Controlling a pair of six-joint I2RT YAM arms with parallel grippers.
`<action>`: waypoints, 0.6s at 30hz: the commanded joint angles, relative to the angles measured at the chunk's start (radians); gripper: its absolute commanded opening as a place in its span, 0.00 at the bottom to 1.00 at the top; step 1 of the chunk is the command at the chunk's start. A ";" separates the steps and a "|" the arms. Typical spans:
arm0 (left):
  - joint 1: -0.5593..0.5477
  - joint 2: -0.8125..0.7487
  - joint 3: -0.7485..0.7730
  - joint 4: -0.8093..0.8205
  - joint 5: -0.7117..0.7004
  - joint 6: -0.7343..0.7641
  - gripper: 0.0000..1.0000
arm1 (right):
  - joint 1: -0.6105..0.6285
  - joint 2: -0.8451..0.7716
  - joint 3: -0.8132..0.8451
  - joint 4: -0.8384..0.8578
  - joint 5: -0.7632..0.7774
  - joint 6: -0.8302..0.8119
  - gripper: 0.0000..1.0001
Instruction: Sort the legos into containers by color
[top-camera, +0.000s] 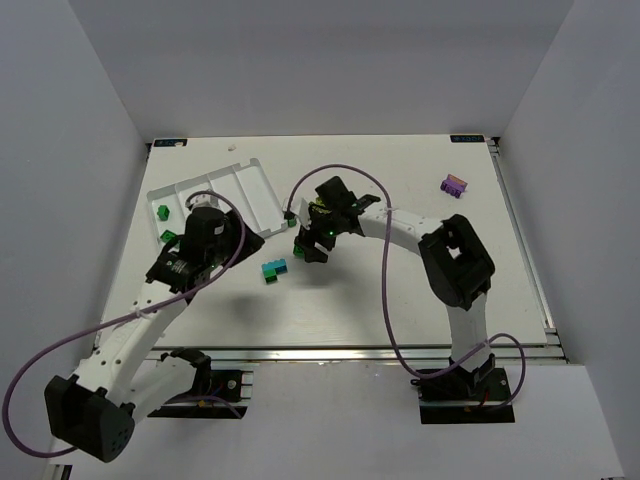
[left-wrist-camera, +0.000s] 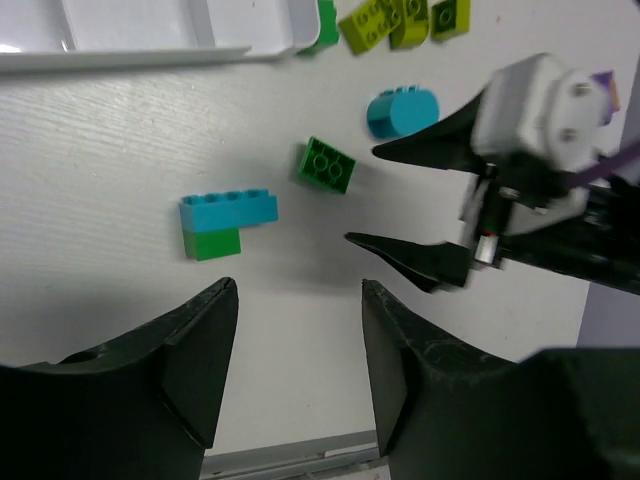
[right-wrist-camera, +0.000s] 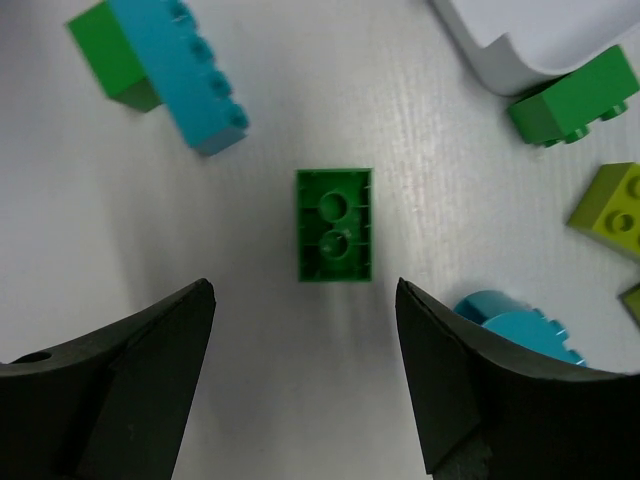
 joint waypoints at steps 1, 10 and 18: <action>-0.003 -0.060 0.073 -0.092 -0.093 -0.019 0.63 | 0.001 0.050 0.098 0.055 0.057 -0.049 0.78; -0.004 -0.154 0.044 -0.121 -0.124 -0.069 0.64 | 0.033 0.178 0.209 0.017 0.068 -0.094 0.74; -0.004 -0.178 0.075 -0.132 -0.159 -0.054 0.64 | 0.047 0.202 0.189 -0.007 0.074 -0.094 0.51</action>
